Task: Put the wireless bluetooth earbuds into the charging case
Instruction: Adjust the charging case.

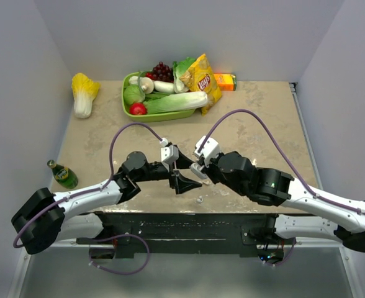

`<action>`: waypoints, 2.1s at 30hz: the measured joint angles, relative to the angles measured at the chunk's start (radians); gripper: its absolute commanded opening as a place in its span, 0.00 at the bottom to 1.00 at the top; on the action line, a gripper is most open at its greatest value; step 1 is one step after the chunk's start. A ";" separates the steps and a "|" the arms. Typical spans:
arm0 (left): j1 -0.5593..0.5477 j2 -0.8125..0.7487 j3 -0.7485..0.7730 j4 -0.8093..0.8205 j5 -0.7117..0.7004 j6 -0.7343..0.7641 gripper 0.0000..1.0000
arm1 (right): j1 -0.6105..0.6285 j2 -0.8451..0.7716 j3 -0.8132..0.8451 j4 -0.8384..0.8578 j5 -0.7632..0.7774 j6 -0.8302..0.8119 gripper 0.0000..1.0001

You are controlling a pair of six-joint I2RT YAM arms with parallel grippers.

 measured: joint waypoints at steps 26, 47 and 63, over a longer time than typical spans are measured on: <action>0.006 0.056 0.026 0.034 0.032 -0.006 0.22 | 0.007 0.018 0.000 -0.005 0.001 -0.013 0.00; 0.006 0.061 0.026 0.047 0.018 -0.010 0.55 | 0.009 0.018 -0.001 0.000 -0.004 -0.015 0.00; 0.006 0.084 0.025 0.059 0.040 -0.017 0.00 | 0.008 0.019 -0.001 -0.006 -0.002 -0.019 0.05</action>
